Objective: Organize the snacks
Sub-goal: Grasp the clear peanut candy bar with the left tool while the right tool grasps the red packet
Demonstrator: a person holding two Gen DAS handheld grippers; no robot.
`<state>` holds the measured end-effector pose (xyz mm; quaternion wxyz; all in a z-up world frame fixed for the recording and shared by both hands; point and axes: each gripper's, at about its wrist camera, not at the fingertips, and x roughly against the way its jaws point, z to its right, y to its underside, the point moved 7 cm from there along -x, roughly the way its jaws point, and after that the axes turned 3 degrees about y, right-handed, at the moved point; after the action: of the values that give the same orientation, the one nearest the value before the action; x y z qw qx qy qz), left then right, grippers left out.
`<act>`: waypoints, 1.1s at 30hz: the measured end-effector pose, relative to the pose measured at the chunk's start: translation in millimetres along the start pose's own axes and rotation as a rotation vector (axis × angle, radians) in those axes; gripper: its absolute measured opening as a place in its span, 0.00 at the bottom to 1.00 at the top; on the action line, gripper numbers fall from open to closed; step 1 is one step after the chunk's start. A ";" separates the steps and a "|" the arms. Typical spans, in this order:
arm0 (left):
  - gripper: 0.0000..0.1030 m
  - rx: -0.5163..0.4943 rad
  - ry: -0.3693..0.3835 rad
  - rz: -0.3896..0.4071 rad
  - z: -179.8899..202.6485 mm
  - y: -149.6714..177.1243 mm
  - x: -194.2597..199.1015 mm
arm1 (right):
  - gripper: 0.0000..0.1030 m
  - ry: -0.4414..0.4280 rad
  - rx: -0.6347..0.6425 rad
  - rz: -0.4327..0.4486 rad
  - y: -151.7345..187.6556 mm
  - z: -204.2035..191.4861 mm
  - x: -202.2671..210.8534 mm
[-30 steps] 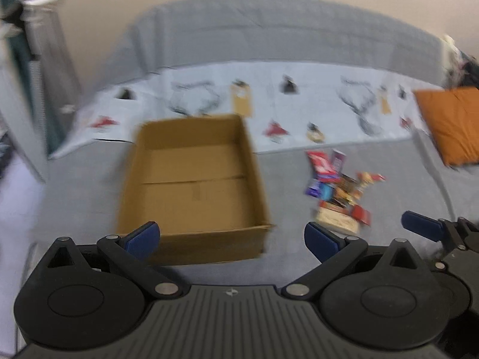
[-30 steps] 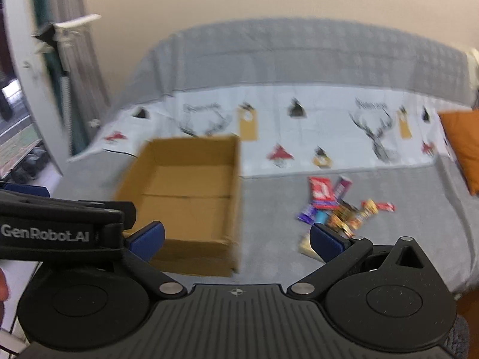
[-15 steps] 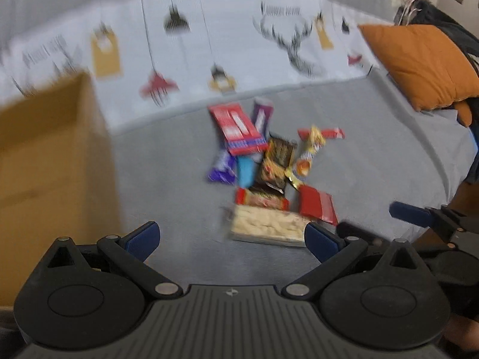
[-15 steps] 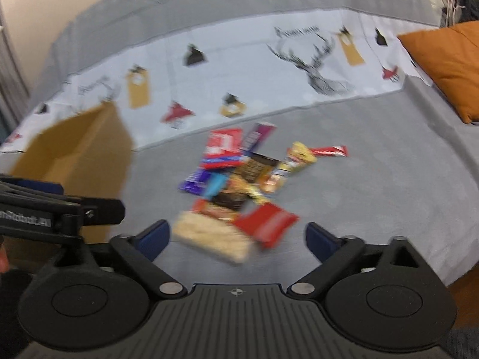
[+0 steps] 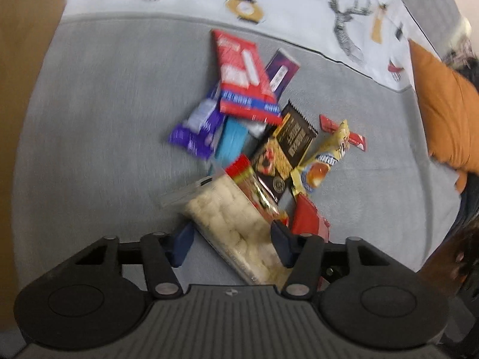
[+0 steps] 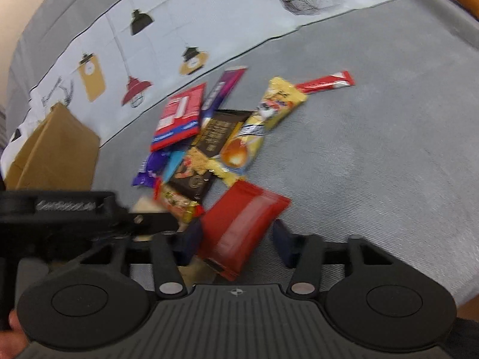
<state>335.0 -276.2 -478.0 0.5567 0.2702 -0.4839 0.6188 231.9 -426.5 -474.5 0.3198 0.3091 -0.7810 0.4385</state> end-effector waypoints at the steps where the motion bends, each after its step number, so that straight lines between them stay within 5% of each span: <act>1: 0.54 -0.028 -0.019 0.002 -1.0 -3.0 2.4 | 0.31 0.006 0.003 0.003 0.1 0.4 0.3; 3: 0.47 -0.066 -0.072 0.020 -7.0 -9.3 11.8 | 0.02 0.059 0.026 0.000 1.2 4.6 0.9; 6: 0.45 -0.101 -0.120 0.022 -16.0 -12.5 20.1 | 0.00 0.116 0.052 0.008 2.9 11.1 4.4; 9: 0.65 -0.080 -0.078 -0.037 -16.5 -5.9 14.6 | 0.04 0.114 0.029 0.011 2.4 16.0 5.6; 10: 0.72 -0.084 -0.079 -0.039 -15.5 -4.9 12.4 | 0.14 0.100 0.018 0.015 1.7 15.6 6.2; 12: 0.72 -0.111 -0.130 -0.030 -14.4 -3.6 4.6 | 0.49 0.071 0.016 0.026 0.3 8.6 5.1; 14: 0.70 -0.114 -0.151 -0.022 -16.9 -0.2 0.5 | 0.98 0.070 0.064 0.036 -2.1 -6.0 1.2; 15: 0.68 -0.125 -0.157 -0.010 -17.3 1.1 1.8 | 0.99 0.077 0.112 0.054 -3.3 -15.0 -1.1; 17: 0.46 -0.172 -0.179 -0.001 -18.1 4.1 4.8 | 0.97 0.131 0.188 0.048 -4.1 -23.3 -12.9; 20: 0.40 -0.187 -0.171 -0.004 -26.0 8.1 12.1 | 0.85 0.147 0.153 0.043 -7.9 -18.9 -22.1; 21: 0.40 -0.190 -0.172 -0.003 -28.0 9.7 14.6 | 0.74 0.147 0.157 0.050 -11.1 -18.2 -19.2; 22: 0.40 -0.198 -0.179 -0.005 -30.1 12.0 17.2 | 0.44 0.158 0.156 0.058 -12.3 -15.2 -15.4; 23: 0.40 -0.206 -0.185 -0.005 -30.6 14.0 18.5 | 0.26 0.147 0.125 0.056 -12.5 -8.5 -10.3; 26: 0.40 -0.239 -0.184 -0.001 -30.0 18.3 21.3 | 0.09 0.137 0.054 0.036 -4.4 10.0 2.1; 31: 0.46 -0.234 -0.174 0.008 -25.9 12.4 14.6 | 0.13 0.140 0.014 0.069 -5.4 14.1 8.7; 33: 0.46 -0.233 -0.189 0.015 -23.7 8.4 12.0 | 0.38 0.117 -0.021 0.087 -16.0 10.0 2.6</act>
<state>329.0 -249.0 -479.2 0.5317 0.2573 -0.6047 0.5342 240.3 -442.6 -468.9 0.3489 0.2454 -0.7781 0.4611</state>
